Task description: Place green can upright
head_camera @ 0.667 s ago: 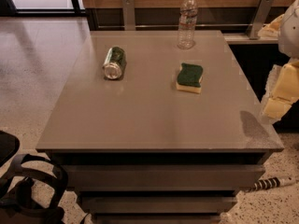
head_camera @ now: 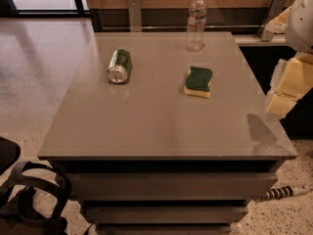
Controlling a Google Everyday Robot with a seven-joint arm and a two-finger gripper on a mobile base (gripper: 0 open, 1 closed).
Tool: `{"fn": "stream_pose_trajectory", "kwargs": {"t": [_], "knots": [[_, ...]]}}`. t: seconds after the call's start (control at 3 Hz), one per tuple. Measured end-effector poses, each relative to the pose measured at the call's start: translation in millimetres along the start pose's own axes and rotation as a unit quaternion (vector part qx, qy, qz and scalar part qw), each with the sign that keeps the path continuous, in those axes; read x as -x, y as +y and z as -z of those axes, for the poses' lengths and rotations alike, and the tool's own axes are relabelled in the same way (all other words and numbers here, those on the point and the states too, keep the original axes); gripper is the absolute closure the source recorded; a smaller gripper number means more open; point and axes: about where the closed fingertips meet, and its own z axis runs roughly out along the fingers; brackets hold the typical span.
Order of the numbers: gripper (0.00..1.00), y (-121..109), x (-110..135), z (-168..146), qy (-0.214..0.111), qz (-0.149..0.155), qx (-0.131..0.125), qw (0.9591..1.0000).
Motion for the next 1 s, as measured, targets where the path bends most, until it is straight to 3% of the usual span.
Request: {"fn": "stream_pose_trajectory", "kwargs": {"t": [0.33,0.67,1.0], "knots": [[0.00,-11.0,33.3,-9.6,-0.032,-0.021,0.014,0.9992],[0.00,-32.1,77.6,-31.4,-0.048,-0.076,0.036,0.9953],[0.00,-61.8,114.1,-50.3,-0.052,-0.139,0.042,0.9881]]}}
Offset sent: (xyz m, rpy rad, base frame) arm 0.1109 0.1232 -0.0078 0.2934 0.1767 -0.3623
